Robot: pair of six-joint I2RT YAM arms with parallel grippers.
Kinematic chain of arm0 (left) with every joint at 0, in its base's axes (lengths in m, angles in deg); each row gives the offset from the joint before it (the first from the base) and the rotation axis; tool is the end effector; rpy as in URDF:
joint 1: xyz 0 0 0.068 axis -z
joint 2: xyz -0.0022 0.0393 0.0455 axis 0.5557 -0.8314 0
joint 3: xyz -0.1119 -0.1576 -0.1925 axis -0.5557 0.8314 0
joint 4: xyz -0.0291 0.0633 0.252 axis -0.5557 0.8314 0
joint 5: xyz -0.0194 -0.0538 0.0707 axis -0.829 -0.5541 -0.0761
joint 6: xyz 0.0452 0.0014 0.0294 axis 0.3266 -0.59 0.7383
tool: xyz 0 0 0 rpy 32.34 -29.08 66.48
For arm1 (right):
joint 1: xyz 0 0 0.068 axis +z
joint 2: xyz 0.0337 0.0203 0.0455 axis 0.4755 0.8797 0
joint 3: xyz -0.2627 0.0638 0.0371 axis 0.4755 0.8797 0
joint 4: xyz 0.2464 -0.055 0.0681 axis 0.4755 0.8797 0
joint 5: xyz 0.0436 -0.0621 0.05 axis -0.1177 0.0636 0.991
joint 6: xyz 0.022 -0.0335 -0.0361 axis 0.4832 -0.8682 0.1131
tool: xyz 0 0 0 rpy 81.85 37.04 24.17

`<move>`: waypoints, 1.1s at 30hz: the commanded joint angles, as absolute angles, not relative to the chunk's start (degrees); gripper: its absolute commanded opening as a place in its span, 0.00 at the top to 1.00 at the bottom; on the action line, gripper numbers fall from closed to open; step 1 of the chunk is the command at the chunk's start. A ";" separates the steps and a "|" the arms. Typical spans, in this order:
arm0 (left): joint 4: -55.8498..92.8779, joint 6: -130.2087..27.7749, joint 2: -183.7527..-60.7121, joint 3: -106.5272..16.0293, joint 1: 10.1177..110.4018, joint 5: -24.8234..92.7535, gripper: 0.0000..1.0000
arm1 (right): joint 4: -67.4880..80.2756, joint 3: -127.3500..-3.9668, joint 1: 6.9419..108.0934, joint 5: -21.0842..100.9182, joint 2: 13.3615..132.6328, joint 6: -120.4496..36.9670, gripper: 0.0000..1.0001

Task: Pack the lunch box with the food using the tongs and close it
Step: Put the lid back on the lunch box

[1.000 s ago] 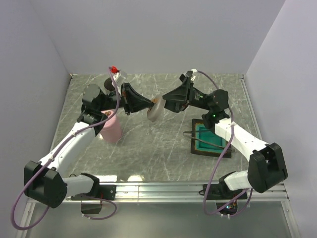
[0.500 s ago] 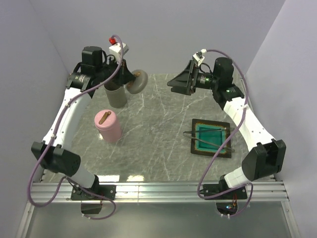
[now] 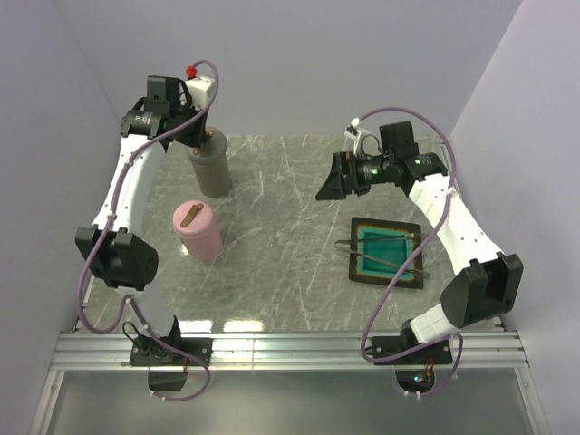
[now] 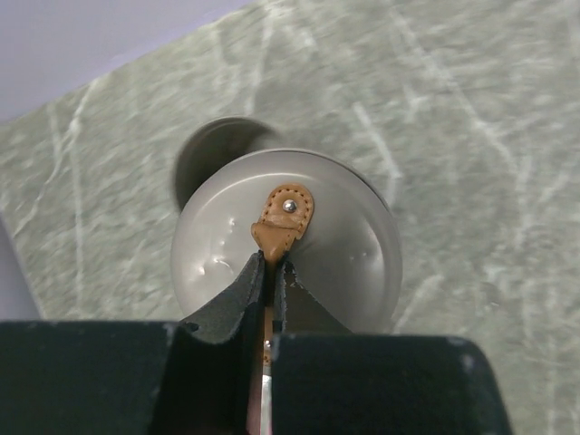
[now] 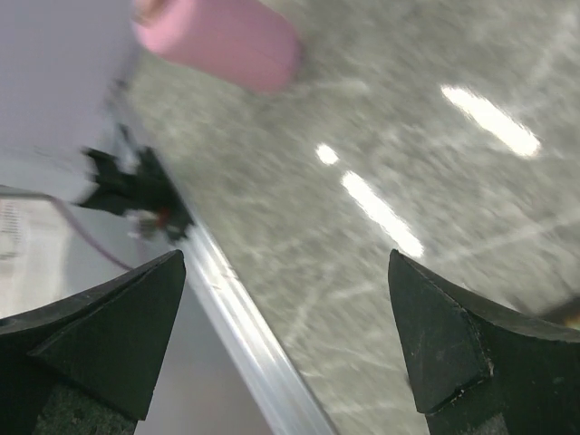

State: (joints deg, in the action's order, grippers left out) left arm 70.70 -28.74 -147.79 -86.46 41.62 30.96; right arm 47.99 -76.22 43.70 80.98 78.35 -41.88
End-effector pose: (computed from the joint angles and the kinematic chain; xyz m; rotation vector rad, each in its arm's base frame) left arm 0.3783 -0.0594 0.4174 0.4674 2.1703 -0.1898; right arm 0.3023 0.1105 0.3703 -0.6101 2.1857 1.1759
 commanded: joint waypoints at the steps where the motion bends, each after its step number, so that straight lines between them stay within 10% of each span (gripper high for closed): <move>1: 71.15 -26.72 -149.39 -91.37 39.04 34.14 0.93 | 51.33 -71.86 44.56 73.17 75.34 -51.01 0.00; 33: 74.58 -19.42 -164.68 -101.49 38.68 34.58 1.00 | 49.04 -67.72 45.79 72.09 73.22 -52.07 0.00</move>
State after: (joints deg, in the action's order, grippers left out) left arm 76.12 -19.39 -164.06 -98.46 38.36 35.99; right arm 50.00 -67.74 45.28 71.94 75.27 -51.45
